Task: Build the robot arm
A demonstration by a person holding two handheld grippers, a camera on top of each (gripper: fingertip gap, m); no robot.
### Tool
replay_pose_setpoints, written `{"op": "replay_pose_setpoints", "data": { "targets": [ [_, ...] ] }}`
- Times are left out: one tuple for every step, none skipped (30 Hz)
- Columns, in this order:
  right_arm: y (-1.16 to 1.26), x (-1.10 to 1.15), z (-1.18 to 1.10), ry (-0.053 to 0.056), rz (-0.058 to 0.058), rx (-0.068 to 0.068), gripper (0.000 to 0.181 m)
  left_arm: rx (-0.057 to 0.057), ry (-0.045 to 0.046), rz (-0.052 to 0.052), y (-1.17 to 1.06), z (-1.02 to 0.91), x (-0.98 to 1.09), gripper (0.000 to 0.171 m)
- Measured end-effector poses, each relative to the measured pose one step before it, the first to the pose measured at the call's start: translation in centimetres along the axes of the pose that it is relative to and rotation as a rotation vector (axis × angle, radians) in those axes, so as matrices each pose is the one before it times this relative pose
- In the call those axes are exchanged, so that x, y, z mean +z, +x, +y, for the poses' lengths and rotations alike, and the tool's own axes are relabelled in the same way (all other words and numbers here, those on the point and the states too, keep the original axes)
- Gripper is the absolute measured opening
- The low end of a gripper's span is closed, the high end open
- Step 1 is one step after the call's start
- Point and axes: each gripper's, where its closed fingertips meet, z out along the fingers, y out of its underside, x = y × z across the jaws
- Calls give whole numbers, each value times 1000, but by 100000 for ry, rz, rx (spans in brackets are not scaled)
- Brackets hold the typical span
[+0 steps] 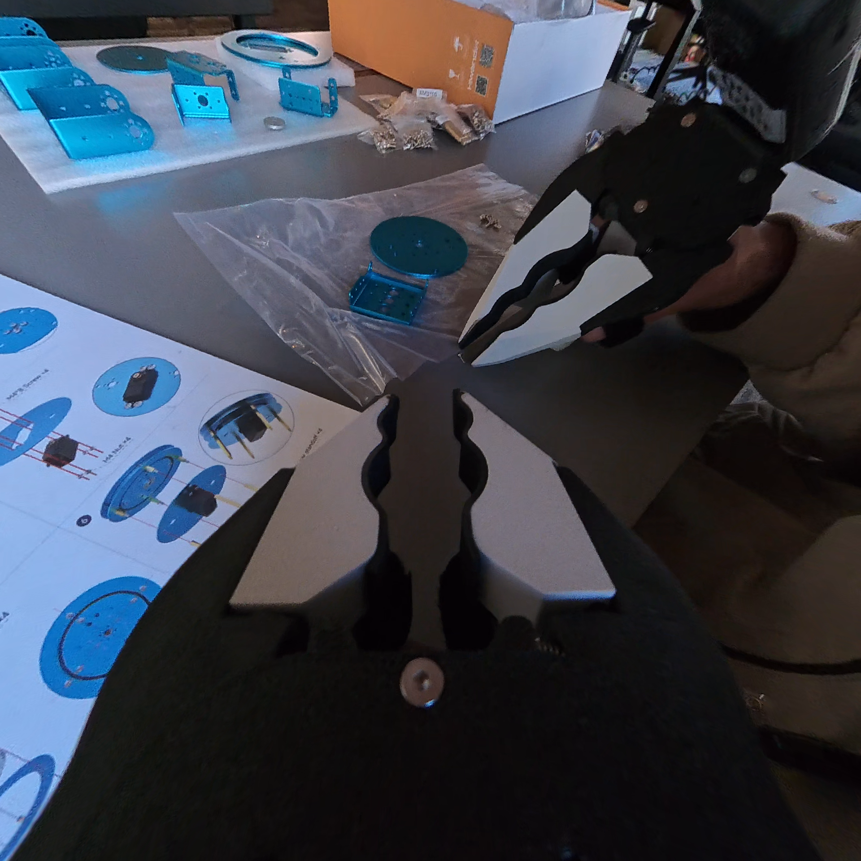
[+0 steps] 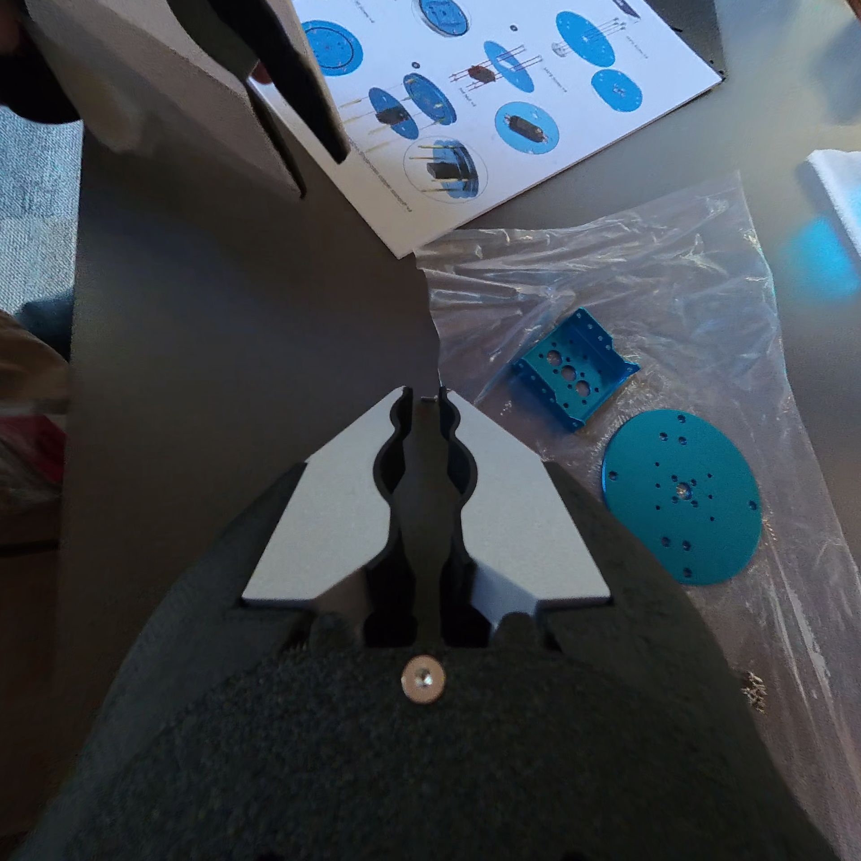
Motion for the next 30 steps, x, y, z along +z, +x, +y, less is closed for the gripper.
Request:
{"op": "replay_pose_setpoints", "data": {
  "targets": [
    [38, 25, -5, 501, 44, 605, 10, -81, 619, 391, -44, -159, -26, 22],
    [-18, 66, 152, -428, -338, 633, 10, 27, 542, -311, -137, -115, -28, 22],
    [80, 114, 233, -1072, 133, 656, 10, -17, 249, -337, -135, -50, -3, 22],
    [31, 44, -30, 612, -38, 626, 11, -119, -49, 43, -66, 5, 25, 22],
    [17, 8, -31, 59, -66, 169, 11, -221, -74, 340, -24, 29, 48, 22],
    [43, 52, 41, -411, 250, -72, 11, -437, 21, 495, 6, 12, 83, 22],
    [-44, 28, -40, 24, -383, -112, 11, -773, -118, 698, 15, 24, 123, 22],
    [-94, 20, 5, -102, -779, -105, 9, -1117, -527, 850, 16, 81, 148, 22],
    [-106, 0, 12, -116, -834, 102, 7, -1381, -827, 764, -8, 88, 159, 22],
    [-51, -18, 11, 73, -410, -40, 6, -1354, -718, 787, -8, 44, 144, 22],
    [-30, -6, 9, 109, -275, -273, 6, -1186, -503, 1089, 26, 7, 140, 23],
    [-8, 0, -15, 42, -246, -230, 6, -1252, -620, 1478, 55, 25, 149, 22],
    [-23, 5, -3, -21, -356, -434, 6, -1568, -998, 1650, 34, 55, 190, 22],
    [-7, 10, -25, 160, -184, -583, 6, -1923, -1090, 1607, -18, 50, 203, 23],
    [-4, -3, -20, 35, -86, -598, 5, -2364, -1014, 1645, -55, 26, 230, 22],
    [-16, -20, -33, 195, 181, -1118, 5, -3016, -838, 2462, 12, -40, 216, 23],
    [-7, -74, -117, 1028, 756, -1688, 5, -3905, -250, 3906, 213, -153, 195, 22],
    [28, -198, -360, 2462, 1450, -2221, 5, -5043, 419, 5157, 357, -267, 173, 24],
    [38, -338, -595, 3655, 1571, -2812, 5, -6307, 893, 6226, 435, -366, 168, 27],
    [-69, -451, -806, 4546, 907, -3313, 5, -7365, 828, 7280, 520, -372, 165, 29],
    [69, -500, -882, 4634, 1751, -2985, 5, -7681, 681, 8353, 628, -380, 153, 29],
    [131, -495, -877, 4455, 1690, -2804, 5, -7201, 623, 7999, 588, -370, 152, 29],
    [38, -473, -898, 4751, 827, -2103, 5, -6022, 271, 6523, 404, -294, 161, 29],
    [154, -414, -760, 4017, 1279, -1218, 5, -4278, -98, 5235, 324, -203, 204, 29],
    [168, -376, -650, 3345, 1219, -736, 5, -2709, -414, 3837, 234, -86, 241, 29],
    [-128, -322, -660, 3607, -807, -822, 5, -2003, -384, 2866, 162, -50, 290, 29],
    [4, -270, -560, 2935, 66, -107, 5, -1706, -385, 2761, 195, -12, 303, 28],
    [31, -172, -384, 2030, 202, 232, 4, -1538, -478, 3282, 304, 30, 300, 24],
    [-145, -116, -262, 1449, -1020, 244, 5, -1536, 271, 4010, 433, -55, 233, 21],
    [3, -64, -198, 1136, 31, 242, 4, -1307, 481, 3535, 390, -62, 208, 18]
  ]
}}
